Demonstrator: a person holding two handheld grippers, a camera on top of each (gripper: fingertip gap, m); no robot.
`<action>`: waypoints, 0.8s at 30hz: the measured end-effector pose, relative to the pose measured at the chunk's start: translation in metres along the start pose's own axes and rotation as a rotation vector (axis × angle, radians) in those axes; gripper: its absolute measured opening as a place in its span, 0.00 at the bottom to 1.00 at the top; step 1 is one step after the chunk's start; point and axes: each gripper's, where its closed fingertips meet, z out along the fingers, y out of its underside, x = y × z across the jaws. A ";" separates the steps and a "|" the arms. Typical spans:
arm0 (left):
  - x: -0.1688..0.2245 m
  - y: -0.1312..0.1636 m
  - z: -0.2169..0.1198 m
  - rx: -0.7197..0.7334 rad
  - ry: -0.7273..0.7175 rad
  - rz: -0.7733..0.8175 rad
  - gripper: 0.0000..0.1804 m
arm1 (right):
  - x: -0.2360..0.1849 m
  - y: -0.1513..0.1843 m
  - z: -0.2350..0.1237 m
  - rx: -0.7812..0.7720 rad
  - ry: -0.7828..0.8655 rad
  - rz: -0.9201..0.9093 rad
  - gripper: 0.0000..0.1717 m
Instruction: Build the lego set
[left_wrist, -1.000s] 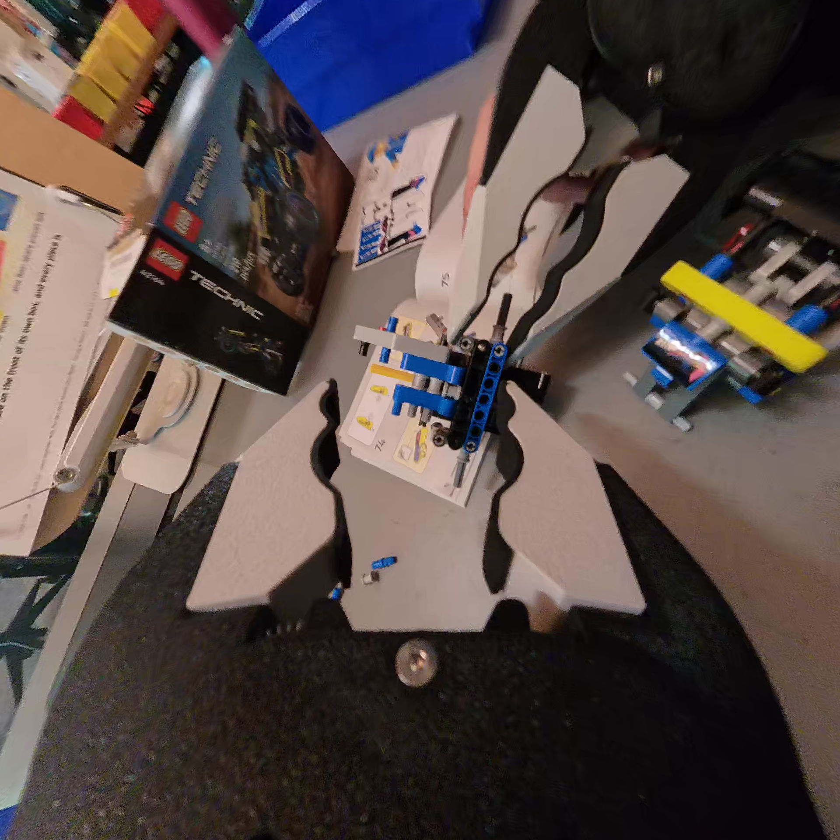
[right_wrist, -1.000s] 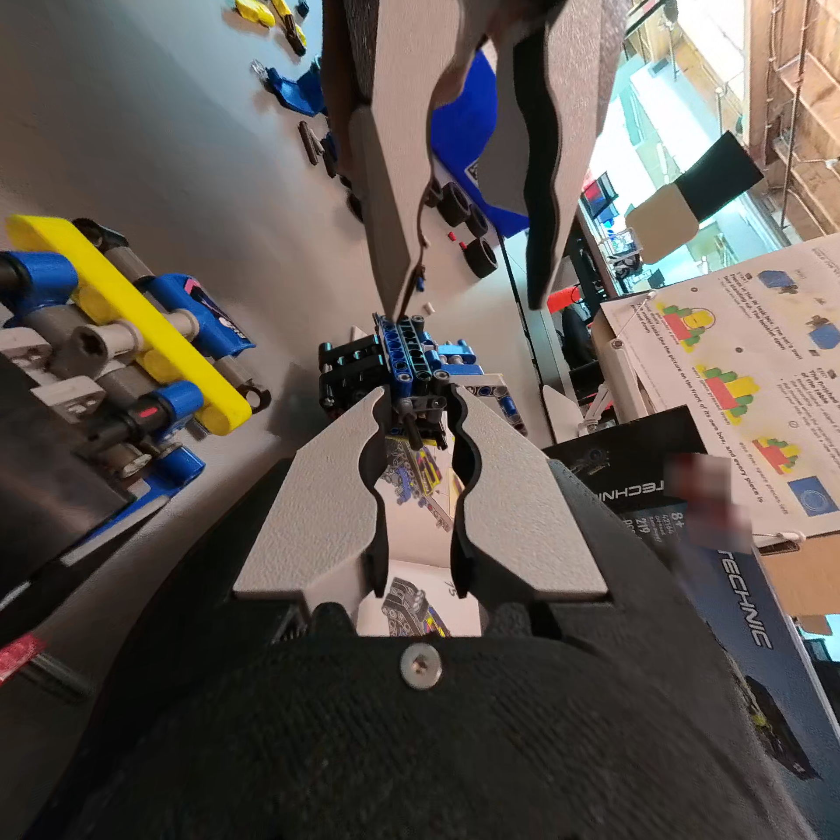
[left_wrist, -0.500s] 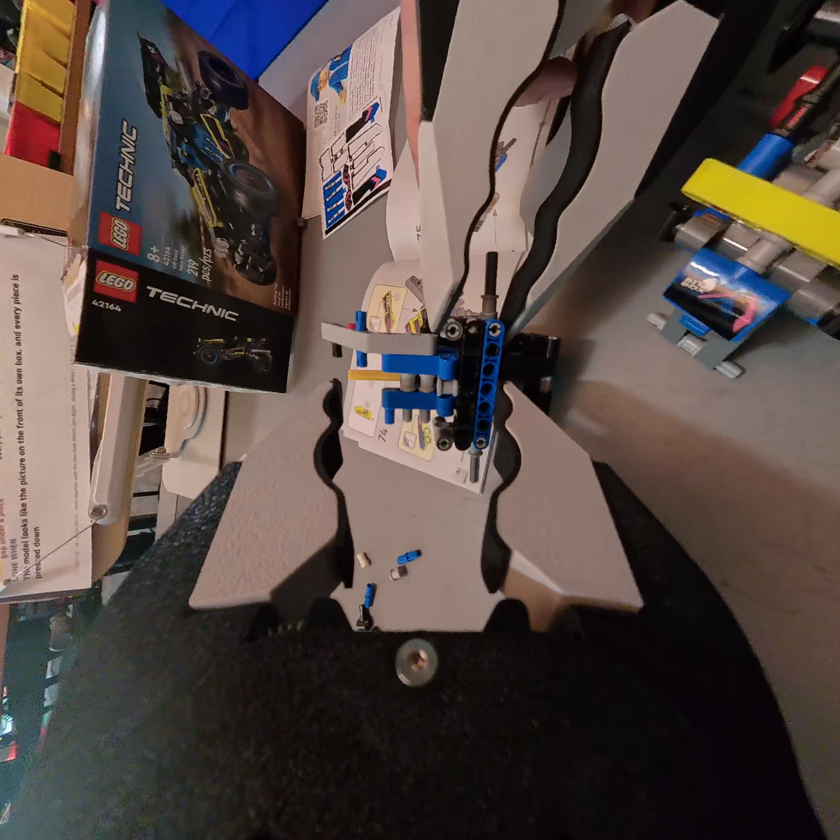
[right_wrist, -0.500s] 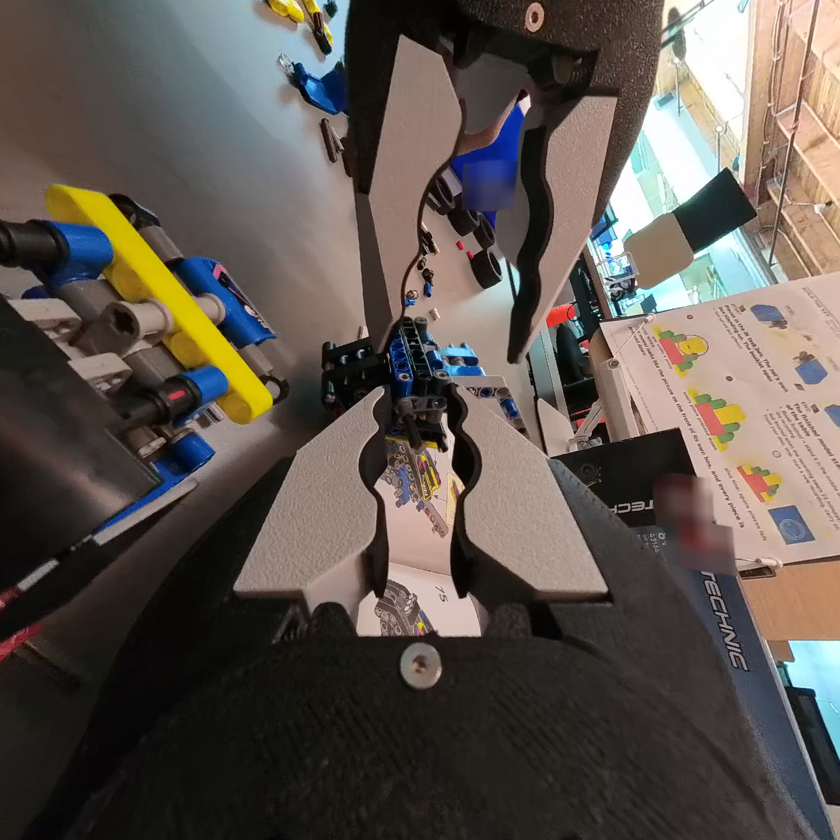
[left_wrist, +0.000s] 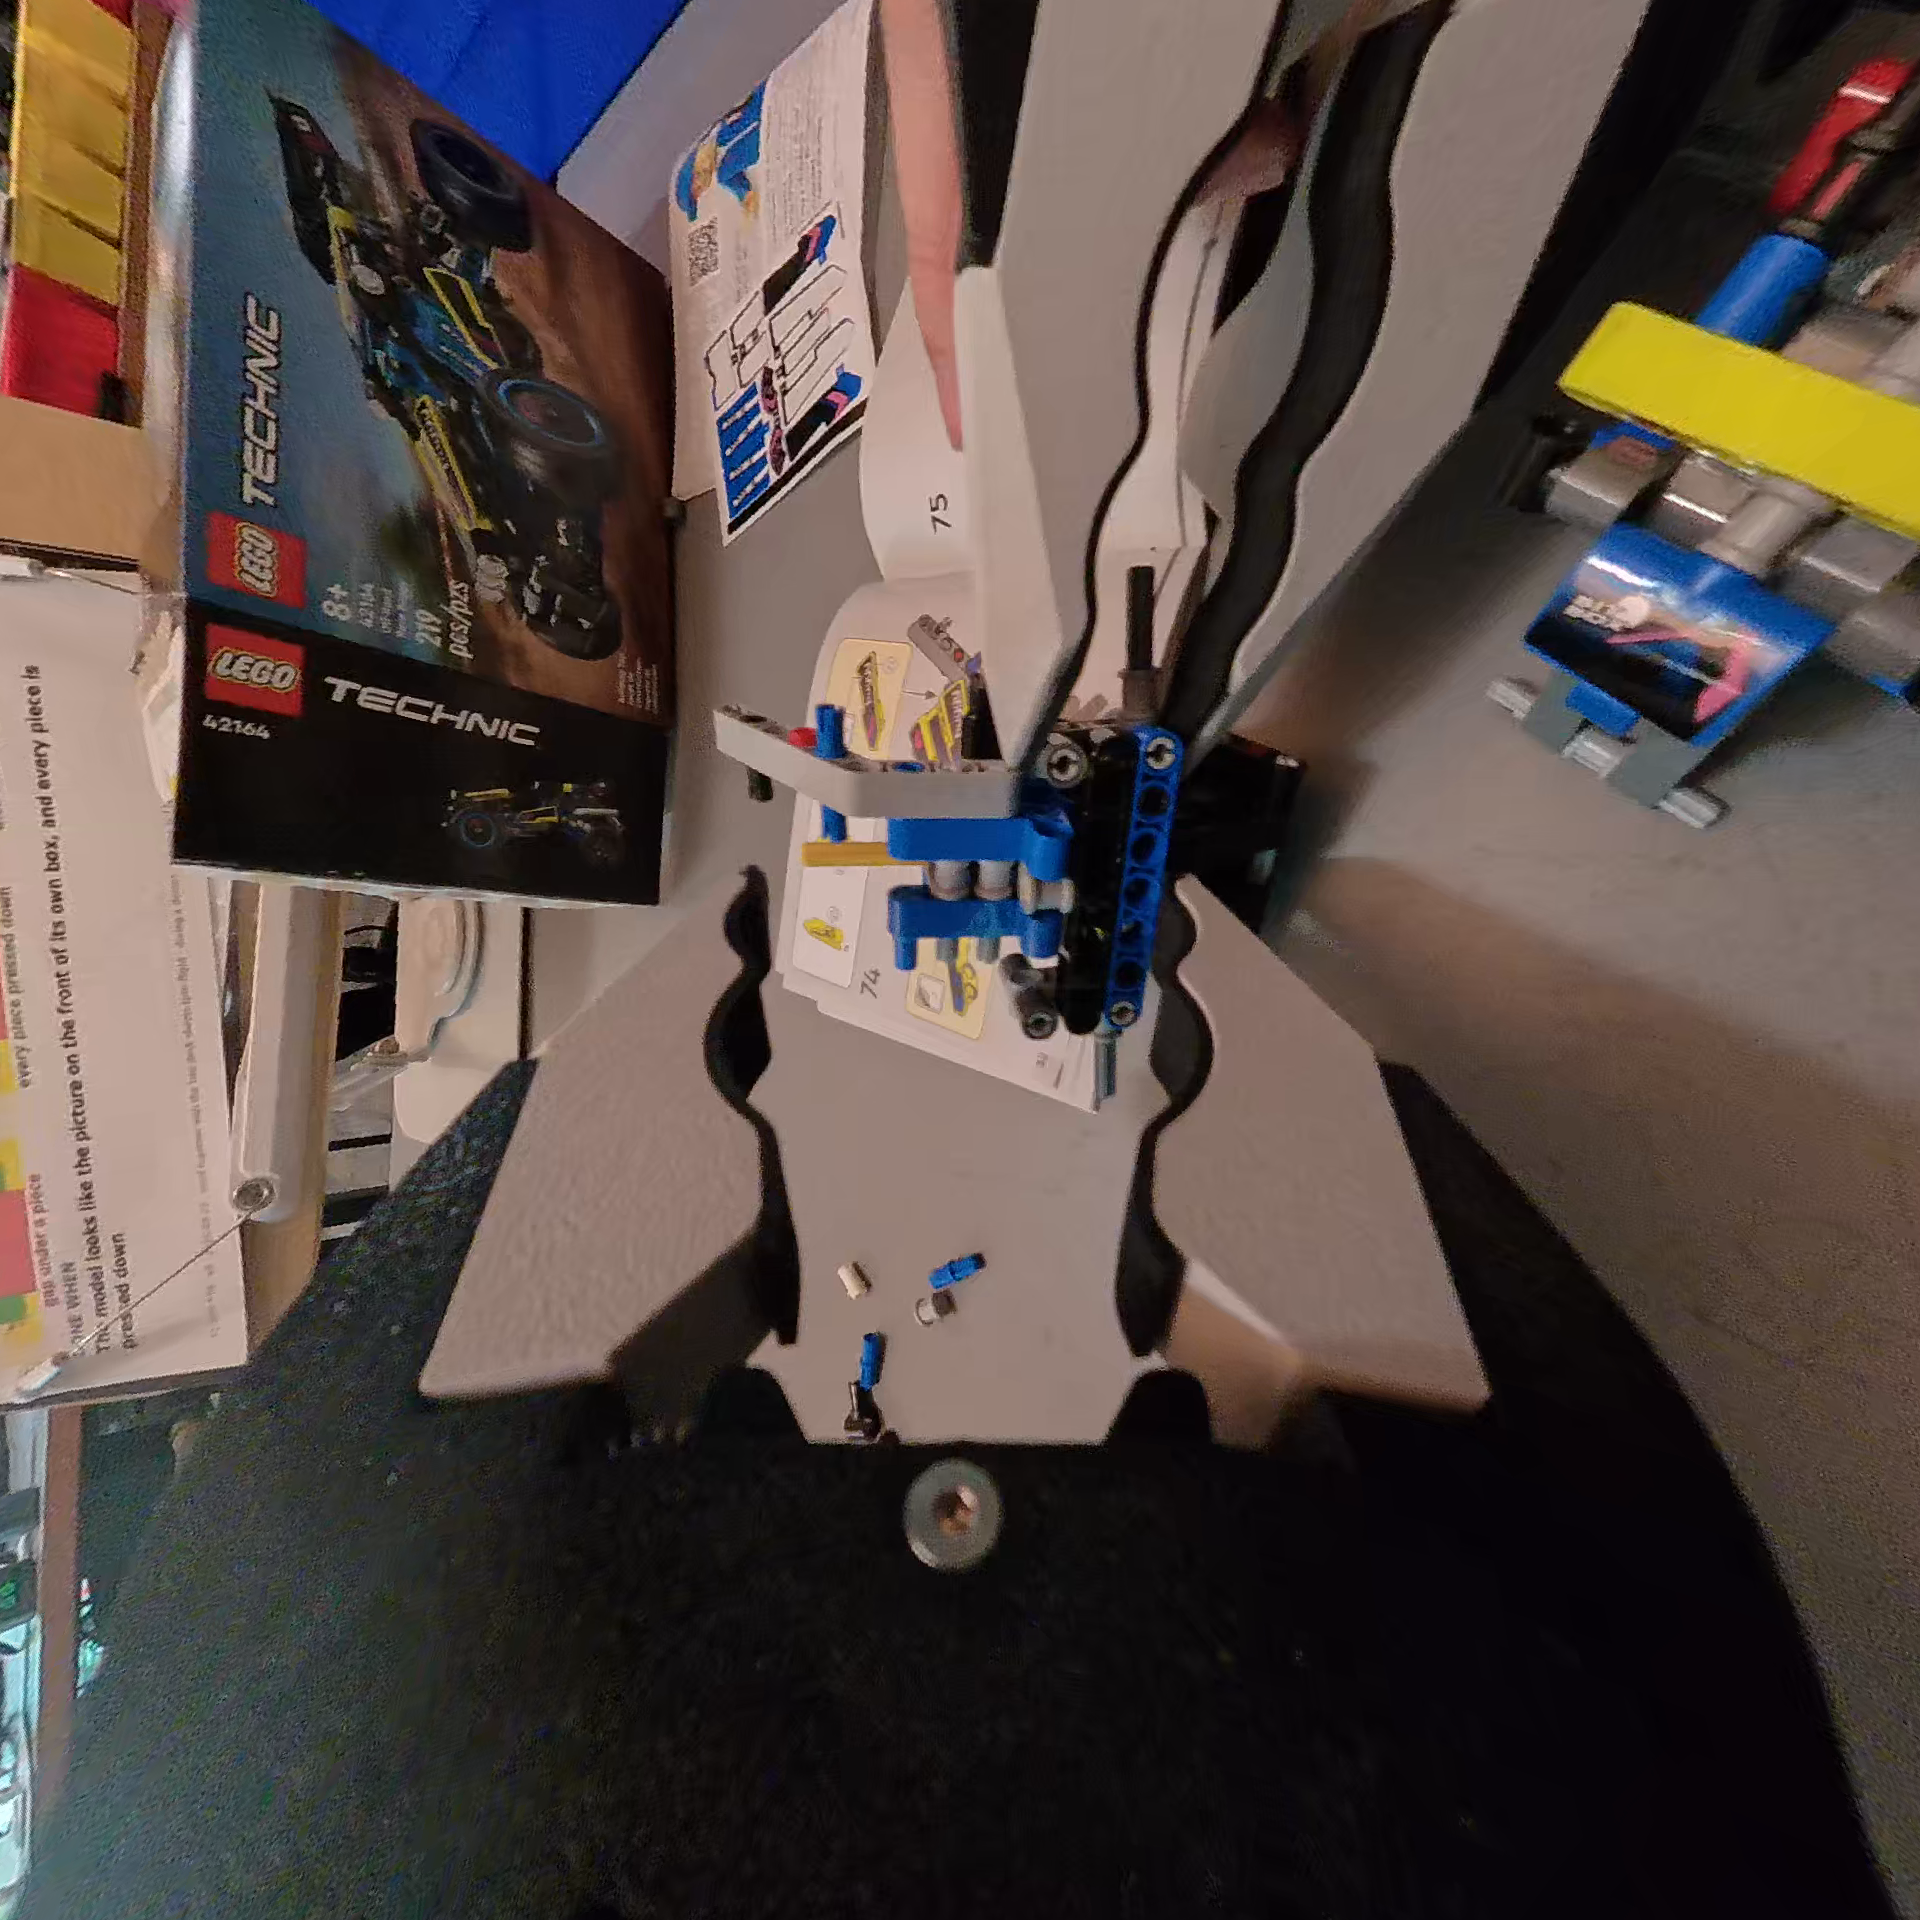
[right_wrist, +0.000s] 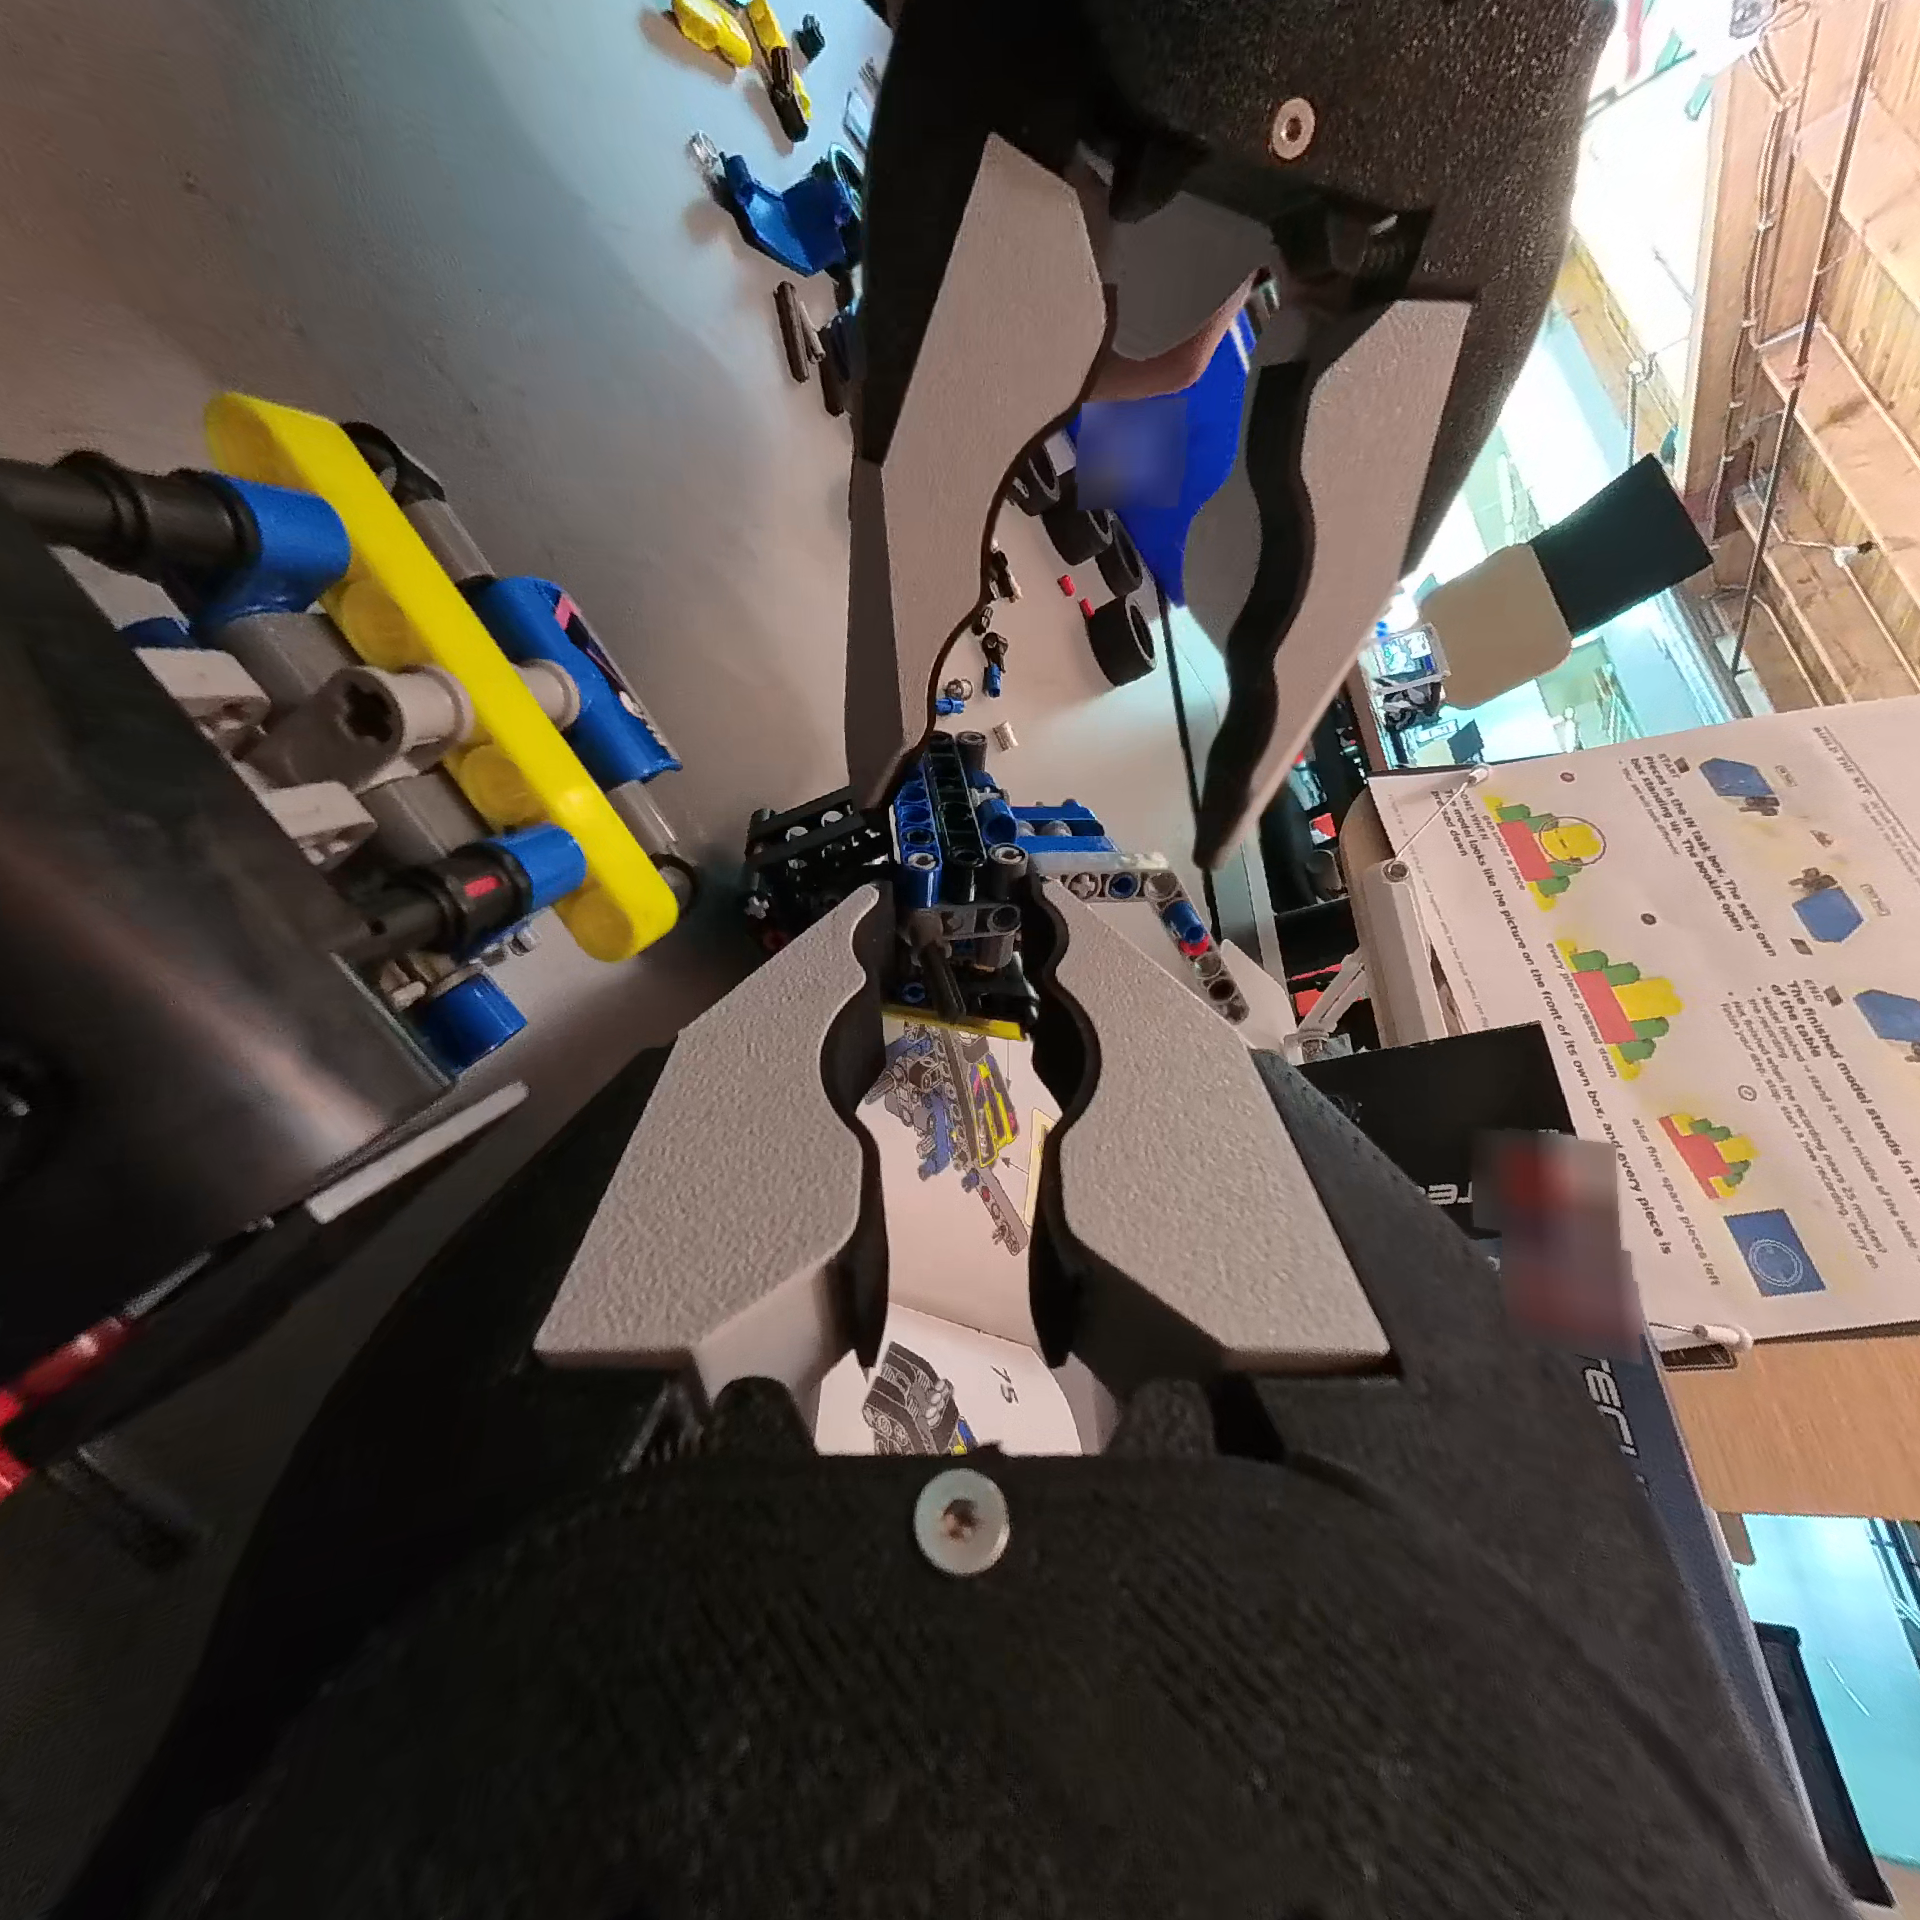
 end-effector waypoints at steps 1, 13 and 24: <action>0.001 -0.001 0.000 0.001 0.003 0.018 0.41 | 0.000 0.000 0.000 0.002 0.001 -0.003 0.12; 0.005 -0.002 0.004 -0.007 0.062 0.073 0.36 | 0.000 -0.001 0.000 0.012 0.002 0.012 0.12; 0.007 -0.005 0.003 -0.020 0.010 0.154 0.35 | -0.003 -0.003 -0.002 0.014 0.020 -0.006 0.12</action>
